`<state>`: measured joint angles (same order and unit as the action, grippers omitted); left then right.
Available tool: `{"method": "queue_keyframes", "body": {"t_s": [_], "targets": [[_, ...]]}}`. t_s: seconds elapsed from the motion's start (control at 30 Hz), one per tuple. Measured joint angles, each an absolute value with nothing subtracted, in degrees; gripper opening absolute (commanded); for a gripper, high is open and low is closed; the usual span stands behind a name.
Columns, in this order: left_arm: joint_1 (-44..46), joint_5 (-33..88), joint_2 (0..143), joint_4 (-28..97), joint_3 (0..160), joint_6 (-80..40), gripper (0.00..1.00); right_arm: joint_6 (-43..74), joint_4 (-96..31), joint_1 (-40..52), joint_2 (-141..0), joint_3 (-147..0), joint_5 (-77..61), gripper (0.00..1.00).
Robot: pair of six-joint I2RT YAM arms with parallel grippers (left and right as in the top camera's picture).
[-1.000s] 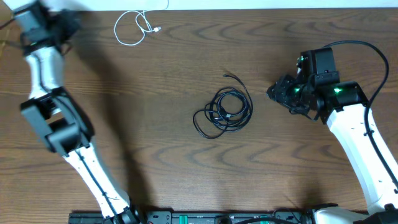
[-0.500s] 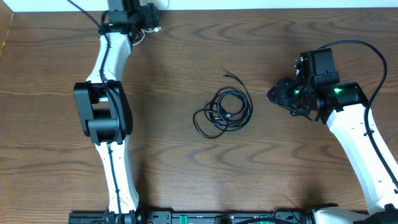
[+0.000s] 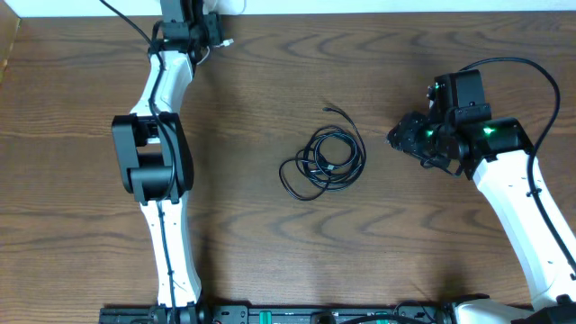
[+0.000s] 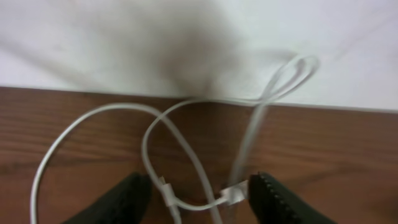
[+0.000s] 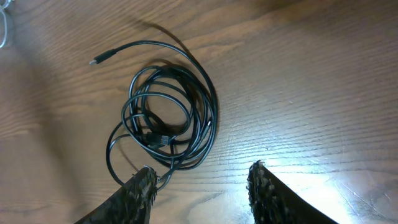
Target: Untangle cables
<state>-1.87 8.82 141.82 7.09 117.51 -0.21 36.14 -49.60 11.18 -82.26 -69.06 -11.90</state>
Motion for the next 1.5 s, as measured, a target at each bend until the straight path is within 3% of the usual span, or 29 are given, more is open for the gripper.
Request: {"method": "queue_keyframes", "body": {"t_s": [0.23, 0.67, 1.13, 1.2, 1.23, 1.27, 1.33, 1.37, 1.5], "targets": [[-1.87, 8.67, 142.98, 5.67, 117.51, -0.12, 0.08, 36.14, -49.52, 11.18, -82.28, -69.06, -11.73, 0.46], [-4.97, 9.10, 141.14, 1.83, 117.51, -1.93, 0.07, 36.12, -50.33, 11.18, -82.56, -69.06, -11.73, 0.45], [-22.06, 7.90, 131.13, -0.32, 118.61, -2.98, 0.08, 35.73, -50.37, 11.18, -82.59, -69.06, -11.51, 0.40], [-23.64, 6.85, 132.11, -1.54, 118.61, -2.98, 0.14, 35.73, -50.37, 11.18, -82.59, -69.06, -11.51, 0.40], [-24.36, 6.63, 132.68, -2.09, 118.61, -3.11, 0.26, 35.73, -50.37, 11.18, -82.61, -69.06, -11.51, 0.40], [-25.06, 6.35, 133.19, -2.63, 118.61, -3.16, 0.46, 35.77, -50.37, 11.18, -82.61, -69.06, -11.49, 0.41], [-26.48, 5.87, 134.43, -3.46, 118.61, -3.01, 0.69, 35.83, -50.37, 11.18, -82.63, -69.06, -11.51, 0.41], [-27.29, 5.72, 135.13, -3.68, 118.61, -3.07, 0.91, 36.14, -50.37, 11.18, -82.63, -69.06, -11.49, 0.41], [-30.13, 5.45, 137.71, -3.49, 118.61, -3.27, 0.95, 37.06, -50.37, 11.18, -82.63, -69.06, -11.51, 0.42]]}}
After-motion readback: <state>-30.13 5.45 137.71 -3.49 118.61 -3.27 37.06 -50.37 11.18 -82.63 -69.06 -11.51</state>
